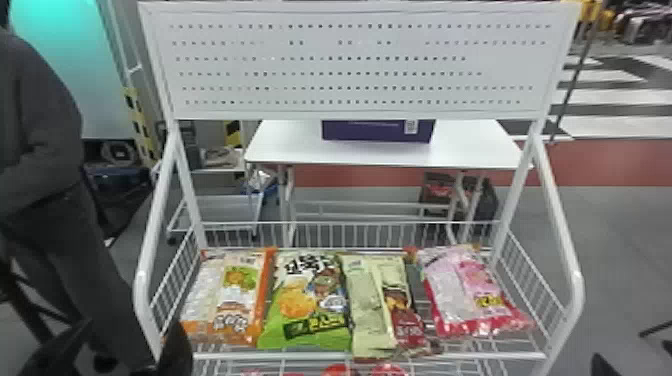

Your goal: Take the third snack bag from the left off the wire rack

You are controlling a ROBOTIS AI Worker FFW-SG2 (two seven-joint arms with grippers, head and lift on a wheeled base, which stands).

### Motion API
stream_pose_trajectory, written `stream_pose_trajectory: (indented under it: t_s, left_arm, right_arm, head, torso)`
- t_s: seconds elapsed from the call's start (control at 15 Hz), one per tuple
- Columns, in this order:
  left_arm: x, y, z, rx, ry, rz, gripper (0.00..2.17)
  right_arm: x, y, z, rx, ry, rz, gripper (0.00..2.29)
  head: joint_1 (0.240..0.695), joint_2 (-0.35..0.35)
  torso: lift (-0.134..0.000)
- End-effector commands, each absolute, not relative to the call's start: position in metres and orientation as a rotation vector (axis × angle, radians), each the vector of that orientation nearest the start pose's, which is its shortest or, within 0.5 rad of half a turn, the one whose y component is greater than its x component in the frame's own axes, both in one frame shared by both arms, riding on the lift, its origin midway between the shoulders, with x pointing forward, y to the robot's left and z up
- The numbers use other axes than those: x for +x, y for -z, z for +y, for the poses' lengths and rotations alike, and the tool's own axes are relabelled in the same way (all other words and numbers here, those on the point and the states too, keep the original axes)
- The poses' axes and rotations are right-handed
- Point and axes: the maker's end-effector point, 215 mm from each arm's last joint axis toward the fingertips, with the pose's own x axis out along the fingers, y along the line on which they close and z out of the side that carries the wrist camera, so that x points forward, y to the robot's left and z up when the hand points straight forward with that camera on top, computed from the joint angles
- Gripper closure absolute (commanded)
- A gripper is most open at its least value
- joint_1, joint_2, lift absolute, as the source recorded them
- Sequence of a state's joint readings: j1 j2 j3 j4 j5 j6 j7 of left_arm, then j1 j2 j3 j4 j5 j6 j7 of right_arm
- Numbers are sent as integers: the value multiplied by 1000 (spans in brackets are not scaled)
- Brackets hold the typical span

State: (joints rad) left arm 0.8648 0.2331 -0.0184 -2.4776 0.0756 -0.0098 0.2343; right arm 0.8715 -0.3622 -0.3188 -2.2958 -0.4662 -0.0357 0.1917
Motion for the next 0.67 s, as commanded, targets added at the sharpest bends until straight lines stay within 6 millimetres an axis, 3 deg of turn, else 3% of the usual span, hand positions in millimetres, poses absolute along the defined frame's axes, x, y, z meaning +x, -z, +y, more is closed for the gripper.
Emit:
stream_pose_trajectory:
  t_s: [0.0, 0.6]
  left_arm:
    - [357, 242, 244, 52, -40, -46, 137]
    - [362, 245, 245, 56, -44, -39, 137]
  right_arm:
    - [362, 285, -315, -2, -206, 58, 90]
    - [372, 290, -316, -1, -174, 61, 113]
  head:
    - [499, 0]
    - [499, 0]
  torso:
    - [0]
    - [0]
